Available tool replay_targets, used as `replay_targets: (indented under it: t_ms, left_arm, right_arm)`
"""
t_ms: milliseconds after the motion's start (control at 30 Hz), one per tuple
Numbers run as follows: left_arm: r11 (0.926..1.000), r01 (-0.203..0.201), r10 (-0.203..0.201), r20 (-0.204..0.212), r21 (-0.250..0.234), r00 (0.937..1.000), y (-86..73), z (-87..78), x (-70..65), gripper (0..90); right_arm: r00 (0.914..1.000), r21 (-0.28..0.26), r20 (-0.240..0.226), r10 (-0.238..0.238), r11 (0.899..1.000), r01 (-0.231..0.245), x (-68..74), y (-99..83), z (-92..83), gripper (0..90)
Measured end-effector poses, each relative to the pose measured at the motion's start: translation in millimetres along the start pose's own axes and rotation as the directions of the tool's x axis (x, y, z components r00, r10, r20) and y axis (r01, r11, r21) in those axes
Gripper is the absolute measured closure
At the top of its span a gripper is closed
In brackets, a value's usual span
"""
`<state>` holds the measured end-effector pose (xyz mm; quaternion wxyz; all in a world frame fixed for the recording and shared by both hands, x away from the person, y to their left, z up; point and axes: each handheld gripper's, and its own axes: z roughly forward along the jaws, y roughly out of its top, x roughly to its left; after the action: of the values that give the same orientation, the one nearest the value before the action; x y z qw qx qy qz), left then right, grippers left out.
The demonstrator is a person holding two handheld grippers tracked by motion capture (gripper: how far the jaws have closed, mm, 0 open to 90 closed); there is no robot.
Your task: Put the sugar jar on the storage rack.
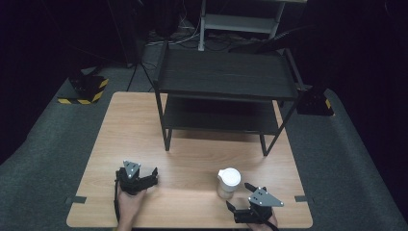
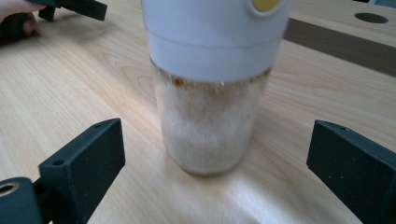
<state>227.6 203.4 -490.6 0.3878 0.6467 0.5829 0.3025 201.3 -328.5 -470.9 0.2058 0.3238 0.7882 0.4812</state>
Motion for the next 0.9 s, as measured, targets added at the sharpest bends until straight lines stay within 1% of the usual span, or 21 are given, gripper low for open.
replay_targets:
  t_ms: [33,67,100,167,267,367,400,433,667,733,767,800,833,867,900]
  left_arm:
    - [1.0000,0.001,-0.001,0.001,-0.001,1.0000,0.0,-0.1,0.3,1.8]
    - [1.0000,0.001,-0.001,0.001,-0.001,1.0000,0.0,-0.1,0.3,1.8]
    - [1.0000,0.000,0.000,0.000,-0.002,1.0000,-0.3,0.0,0.4,1.8]
    - [1.0000,0.000,0.000,0.001,-0.002,1.0000,-0.3,0.0,0.5,1.8]
    - [1.0000,0.001,-0.001,0.001,-0.003,1.0000,-0.3,-0.1,0.5,1.8]
    - [1.0000,0.002,-0.002,0.001,-0.004,1.0000,-0.5,-0.2,0.5,1.8]
    - [1.0000,0.002,-0.002,0.000,-0.004,1.0000,-0.6,-0.2,0.5,1.8]
    - [1.0000,0.002,-0.002,0.001,-0.004,1.0000,-0.5,-0.2,0.6,1.8]
    - [1.0000,0.002,-0.002,0.000,-0.004,1.0000,-0.5,-0.1,0.5,1.8]
    - [1.0000,0.003,-0.003,0.001,-0.005,1.0000,-0.7,-0.2,0.5,1.8]
    - [1.0000,0.003,-0.003,0.000,-0.005,1.0000,-0.7,-0.2,0.5,1.8]
    - [1.0000,0.004,-0.004,0.000,-0.005,1.0000,-0.7,-0.2,0.4,1.8]
    - [1.0000,0.004,-0.004,0.000,-0.006,1.0000,-0.8,-0.2,0.5,1.8]
    - [1.0000,0.004,-0.004,0.001,-0.006,1.0000,-0.9,-0.2,0.6,1.8]
    - [1.0000,0.005,-0.005,0.001,-0.007,1.0000,-0.9,-0.2,0.7,1.8]
  right_arm:
    - [1.0000,-0.001,0.004,-0.005,1.000,0.005,0.9,2.3,6.1,4.3]
    - [1.0000,-0.001,0.004,-0.005,1.000,0.005,0.9,2.3,6.1,4.3]
    - [1.0000,0.002,0.000,-0.007,1.000,0.007,0.6,4.5,11.9,4.5]
    - [1.0000,0.003,-0.002,-0.009,1.000,0.009,0.4,5.4,14.9,4.5]
    - [0.9997,0.014,-0.014,-0.020,1.000,0.020,-1.2,9.3,23.4,5.0]
    - [0.9993,0.020,-0.030,-0.021,1.000,0.022,-4.4,12.7,34.0,6.5]
    - [0.9993,0.020,-0.030,-0.021,1.000,0.022,-4.4,12.7,34.0,6.5]
    - [0.9991,0.020,-0.036,-0.021,1.000,0.022,-5.9,13.5,37.9,7.9]
    - [0.9990,0.002,-0.035,-0.027,1.000,0.028,-6.2,12.8,42.5,13.2]
    - [0.9989,-0.004,-0.038,-0.029,1.000,0.028,-6.7,12.3,43.1,16.4]
    - [0.9986,-0.009,-0.043,-0.031,1.000,0.030,-7.5,11.8,43.7,19.9]
    - [0.9986,-0.009,-0.043,-0.031,1.000,0.030,-7.5,11.8,43.7,19.9]
    - [0.9985,-0.014,-0.051,-0.023,1.000,0.022,-8.9,11.1,44.2,22.3]
    - [0.9985,-0.014,-0.051,-0.023,1.000,0.022,-8.9,11.1,44.2,22.3]
    - [0.9984,-0.016,-0.054,-0.015,1.000,0.015,-9.7,10.6,44.4,24.9]
